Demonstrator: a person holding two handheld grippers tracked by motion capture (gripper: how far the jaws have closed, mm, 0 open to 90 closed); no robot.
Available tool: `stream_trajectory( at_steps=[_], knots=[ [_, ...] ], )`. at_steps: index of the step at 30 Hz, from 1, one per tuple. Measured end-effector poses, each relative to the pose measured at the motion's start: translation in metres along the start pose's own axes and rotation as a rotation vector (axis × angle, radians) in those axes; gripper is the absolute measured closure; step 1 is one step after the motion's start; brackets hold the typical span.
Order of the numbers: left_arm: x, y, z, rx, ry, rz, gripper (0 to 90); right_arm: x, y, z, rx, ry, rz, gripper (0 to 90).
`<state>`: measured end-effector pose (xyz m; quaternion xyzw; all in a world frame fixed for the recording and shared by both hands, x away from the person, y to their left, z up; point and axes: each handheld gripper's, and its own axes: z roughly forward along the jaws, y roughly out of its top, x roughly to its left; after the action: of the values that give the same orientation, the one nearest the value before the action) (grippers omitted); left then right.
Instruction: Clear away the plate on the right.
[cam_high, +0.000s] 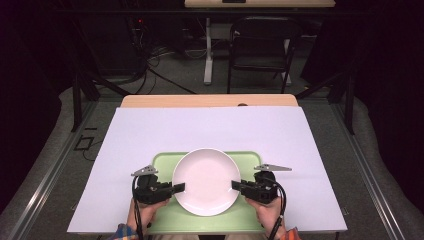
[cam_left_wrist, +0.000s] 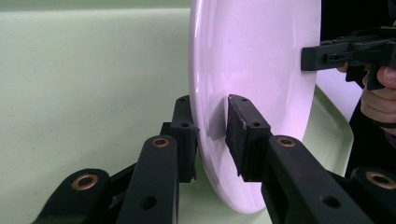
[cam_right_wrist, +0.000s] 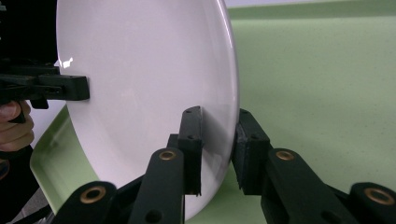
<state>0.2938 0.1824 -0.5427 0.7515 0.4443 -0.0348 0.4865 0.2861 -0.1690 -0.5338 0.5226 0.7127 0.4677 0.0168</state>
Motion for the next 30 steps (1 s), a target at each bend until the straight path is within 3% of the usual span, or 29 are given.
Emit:
stream_trajectory(
  at_steps=[6,23,30],
  knots=[
    [-0.002,0.0,0.0,-0.005,0.011,0.012,71.7,-0.002,-0.002,0.002,0.006,0.005,0.015,74.6],
    [0.003,-0.003,0.008,0.024,0.04,-0.026,67.7,-0.005,-0.003,0.013,0.051,-0.016,0.008,70.1],
    [0.003,-0.003,0.009,0.028,0.059,-0.022,66.1,-0.004,-0.004,0.017,0.061,-0.039,-0.018,67.5]
  ],
)
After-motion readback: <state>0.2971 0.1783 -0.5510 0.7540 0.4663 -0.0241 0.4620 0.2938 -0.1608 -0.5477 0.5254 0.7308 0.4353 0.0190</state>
